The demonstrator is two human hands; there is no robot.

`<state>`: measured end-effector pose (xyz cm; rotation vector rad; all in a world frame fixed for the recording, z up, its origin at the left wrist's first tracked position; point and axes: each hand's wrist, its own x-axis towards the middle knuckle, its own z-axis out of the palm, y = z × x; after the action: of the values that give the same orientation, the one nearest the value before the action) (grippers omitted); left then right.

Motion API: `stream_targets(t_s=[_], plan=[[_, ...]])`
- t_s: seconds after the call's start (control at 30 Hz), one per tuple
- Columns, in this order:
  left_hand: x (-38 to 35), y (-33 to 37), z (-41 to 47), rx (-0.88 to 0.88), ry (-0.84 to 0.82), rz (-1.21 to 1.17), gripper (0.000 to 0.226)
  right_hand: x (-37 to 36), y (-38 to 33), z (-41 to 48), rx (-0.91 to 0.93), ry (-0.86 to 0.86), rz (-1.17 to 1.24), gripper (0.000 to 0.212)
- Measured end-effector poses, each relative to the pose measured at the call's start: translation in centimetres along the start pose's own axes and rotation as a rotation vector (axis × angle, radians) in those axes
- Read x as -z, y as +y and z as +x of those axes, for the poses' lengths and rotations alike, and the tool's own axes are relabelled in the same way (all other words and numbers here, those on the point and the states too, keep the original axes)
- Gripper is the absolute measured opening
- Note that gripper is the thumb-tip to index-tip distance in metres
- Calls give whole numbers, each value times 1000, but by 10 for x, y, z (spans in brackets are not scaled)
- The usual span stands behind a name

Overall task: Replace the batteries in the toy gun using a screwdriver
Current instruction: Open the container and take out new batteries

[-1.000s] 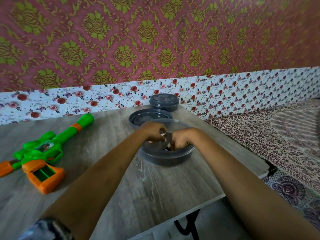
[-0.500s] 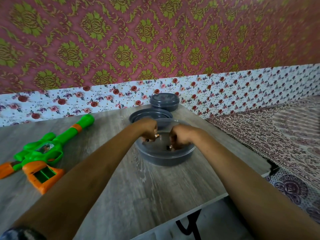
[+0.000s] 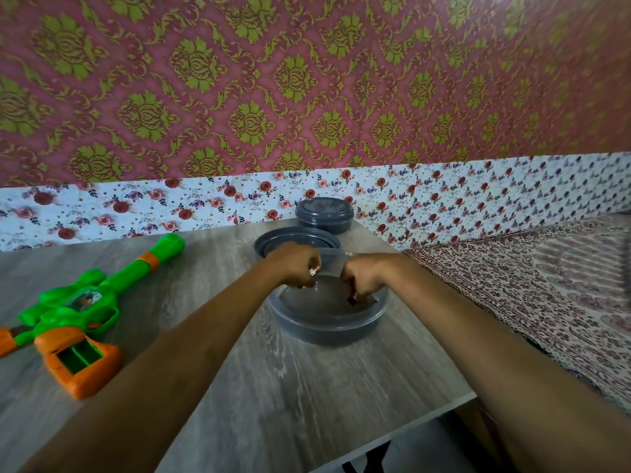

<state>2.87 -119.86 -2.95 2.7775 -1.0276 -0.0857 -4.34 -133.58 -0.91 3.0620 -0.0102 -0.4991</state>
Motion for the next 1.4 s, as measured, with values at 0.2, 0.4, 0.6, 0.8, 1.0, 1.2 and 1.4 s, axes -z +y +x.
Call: stream_targets(t_s=[0.2,0.4,0.6,0.8,1.0,1.2,1.4], plan=[[-12,-9,-7,-7,52,23,31,1,-8,9,-49,-191,-189,33],[-22,-9,-5,2,106,71,26,1,-5,15,-18,-187,-217,29],[-23,-10,-7,1,141,45,25,-8,7,15,66,-62,-250,38],[-23,-7,-9,23,170,24,29,-4,3,6,51,31,-302,38],[-21,-7,-10,29,176,8,30,-14,-13,9,-37,2,-507,36],[-21,-8,-7,41,178,-19,30,-4,-1,7,4,28,-42,33],[-21,-9,-7,38,203,-10,30,5,10,-1,45,70,524,16]])
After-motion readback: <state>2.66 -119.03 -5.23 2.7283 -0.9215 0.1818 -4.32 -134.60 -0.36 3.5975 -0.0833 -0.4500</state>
